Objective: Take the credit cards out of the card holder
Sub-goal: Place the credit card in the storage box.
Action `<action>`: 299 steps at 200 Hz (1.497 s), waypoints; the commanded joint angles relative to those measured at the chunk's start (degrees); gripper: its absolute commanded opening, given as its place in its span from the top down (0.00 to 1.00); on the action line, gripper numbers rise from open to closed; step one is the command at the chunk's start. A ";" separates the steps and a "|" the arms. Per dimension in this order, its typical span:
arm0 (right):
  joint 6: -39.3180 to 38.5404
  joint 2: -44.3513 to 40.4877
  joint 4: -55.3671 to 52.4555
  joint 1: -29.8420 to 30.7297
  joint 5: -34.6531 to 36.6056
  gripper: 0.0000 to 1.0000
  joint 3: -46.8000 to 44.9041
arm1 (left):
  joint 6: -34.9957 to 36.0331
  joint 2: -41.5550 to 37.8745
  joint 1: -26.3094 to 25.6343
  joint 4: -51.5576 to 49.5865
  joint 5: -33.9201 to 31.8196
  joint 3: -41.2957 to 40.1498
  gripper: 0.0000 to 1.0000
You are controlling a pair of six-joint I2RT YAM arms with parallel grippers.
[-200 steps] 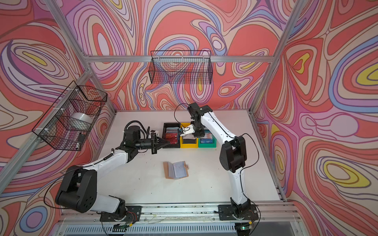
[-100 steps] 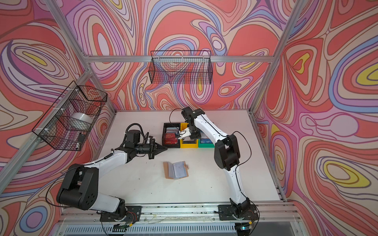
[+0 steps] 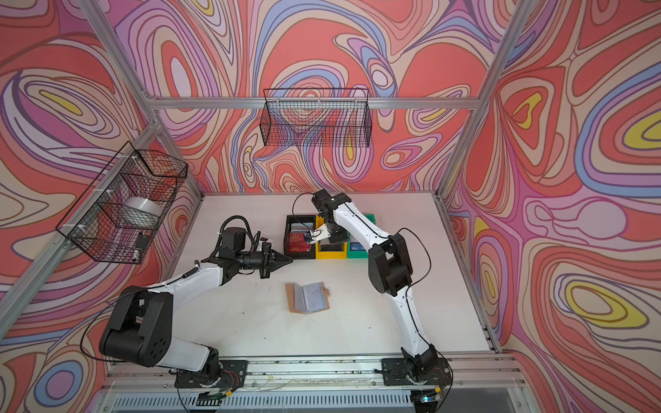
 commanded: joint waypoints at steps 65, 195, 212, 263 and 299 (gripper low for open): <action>0.50 1.76 0.91 0.85 1.96 1.00 0.18 | 0.10 0.28 0.54 0.63 -0.04 -0.68 1.00; 2.09 -0.44 0.02 3.34 -2.36 1.00 1.18 | -0.10 -0.11 0.81 0.89 -0.06 -1.34 1.00; 2.25 -0.77 -0.13 3.61 -2.02 1.00 1.29 | -0.07 -0.20 0.91 1.09 -0.13 -1.59 1.00; 2.72 -1.50 -1.02 4.56 -1.08 1.00 1.74 | -0.19 -0.22 0.98 1.15 0.01 -1.74 1.00; 2.76 -1.33 -1.12 4.96 3.60 1.00 0.74 | -0.13 -0.11 0.98 1.06 0.04 -1.61 1.00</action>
